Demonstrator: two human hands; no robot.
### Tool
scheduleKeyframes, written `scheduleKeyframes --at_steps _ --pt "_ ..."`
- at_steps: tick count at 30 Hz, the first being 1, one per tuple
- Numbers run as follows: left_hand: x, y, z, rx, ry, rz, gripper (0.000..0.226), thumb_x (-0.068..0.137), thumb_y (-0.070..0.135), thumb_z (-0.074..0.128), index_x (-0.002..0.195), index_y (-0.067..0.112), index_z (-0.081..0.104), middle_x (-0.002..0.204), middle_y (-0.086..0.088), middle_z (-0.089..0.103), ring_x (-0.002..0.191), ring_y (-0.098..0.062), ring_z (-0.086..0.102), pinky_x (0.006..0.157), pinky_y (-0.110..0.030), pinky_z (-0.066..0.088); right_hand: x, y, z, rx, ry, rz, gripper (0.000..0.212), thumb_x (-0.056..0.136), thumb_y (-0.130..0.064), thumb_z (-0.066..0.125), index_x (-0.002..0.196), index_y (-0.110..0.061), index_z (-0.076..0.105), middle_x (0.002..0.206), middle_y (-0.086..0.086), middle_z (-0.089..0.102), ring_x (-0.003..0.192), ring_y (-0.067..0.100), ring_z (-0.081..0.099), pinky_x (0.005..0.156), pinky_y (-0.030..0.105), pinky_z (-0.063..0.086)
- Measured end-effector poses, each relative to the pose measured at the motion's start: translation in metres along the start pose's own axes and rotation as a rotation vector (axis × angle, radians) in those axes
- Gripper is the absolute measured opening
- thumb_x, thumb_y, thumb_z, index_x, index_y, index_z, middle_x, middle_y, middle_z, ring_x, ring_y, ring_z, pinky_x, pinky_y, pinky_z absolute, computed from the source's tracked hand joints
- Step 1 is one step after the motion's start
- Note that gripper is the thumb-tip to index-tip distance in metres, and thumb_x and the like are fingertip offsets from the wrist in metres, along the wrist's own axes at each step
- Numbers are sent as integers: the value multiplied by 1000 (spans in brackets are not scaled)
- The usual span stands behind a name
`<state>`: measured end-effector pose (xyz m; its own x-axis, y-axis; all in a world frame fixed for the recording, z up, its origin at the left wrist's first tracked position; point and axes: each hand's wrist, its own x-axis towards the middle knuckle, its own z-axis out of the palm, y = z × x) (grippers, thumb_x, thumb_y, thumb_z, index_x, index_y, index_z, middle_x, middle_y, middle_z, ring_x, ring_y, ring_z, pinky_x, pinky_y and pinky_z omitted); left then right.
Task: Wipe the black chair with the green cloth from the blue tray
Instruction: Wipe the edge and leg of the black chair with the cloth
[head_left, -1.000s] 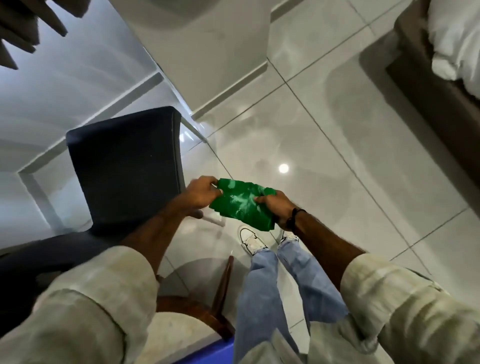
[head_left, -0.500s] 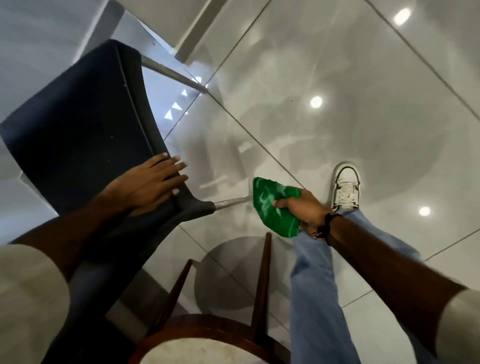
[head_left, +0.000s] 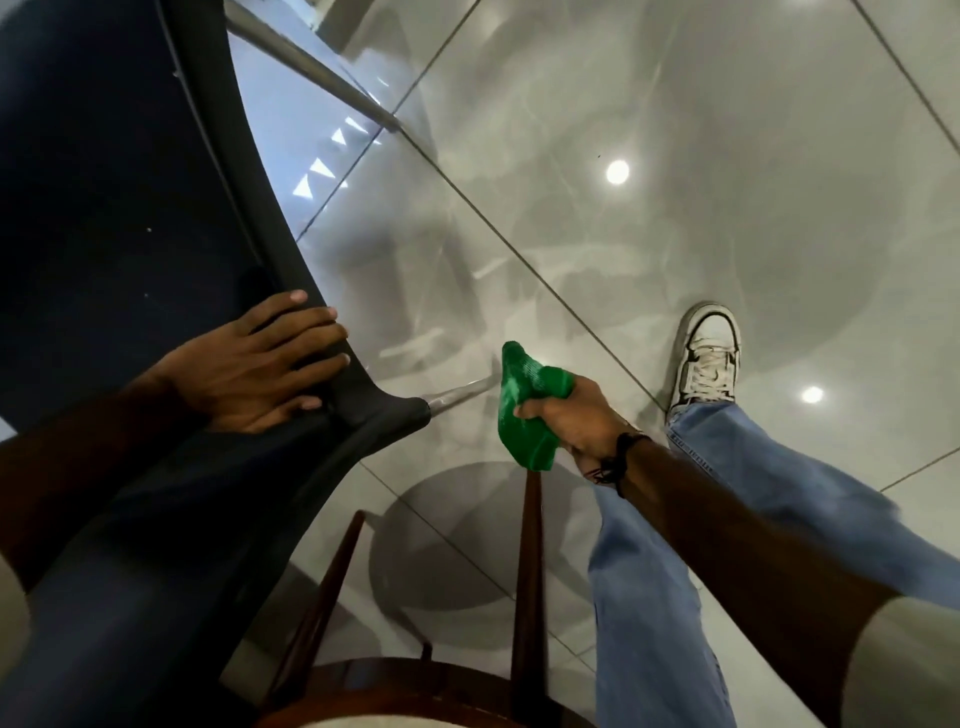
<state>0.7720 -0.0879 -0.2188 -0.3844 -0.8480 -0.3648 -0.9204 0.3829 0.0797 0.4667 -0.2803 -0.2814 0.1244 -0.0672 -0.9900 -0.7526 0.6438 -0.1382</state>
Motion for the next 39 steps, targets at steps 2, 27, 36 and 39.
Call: scheduleKeyframes --at_steps 2,27,36,39 --pt "1 1 4 11 54 -2 53 97 42 38 127 7 64 125 -26 66 128 -41 48 116 -55 27 -1 1 11 -4 8 -31 33 64 -4 81 89 -20 69 96 4 75 98 29 70 90 45 58" --pt "-2 1 12 66 29 -4 53 98 43 36 128 7 60 123 -25 65 124 -41 50 126 -50 12 22 6 77 -282 10 -146 37 83 -6 64 119 -14 68 114 10 72 106 24 68 90 27 54" --pt "-1 2 10 46 21 -9 53 97 43 37 128 7 59 123 -26 66 125 -41 50 124 -51 17 8 13 77 -255 -81 -168 56 85 3 52 136 -20 57 125 10 65 104 20 63 80 19 54" --pt "0 2 8 43 3 -4 52 96 43 38 127 7 59 121 -26 68 122 -41 53 117 -54 26 -4 19 82 -273 -81 -247 51 84 2 51 130 -16 61 119 11 68 96 17 63 77 16 49"
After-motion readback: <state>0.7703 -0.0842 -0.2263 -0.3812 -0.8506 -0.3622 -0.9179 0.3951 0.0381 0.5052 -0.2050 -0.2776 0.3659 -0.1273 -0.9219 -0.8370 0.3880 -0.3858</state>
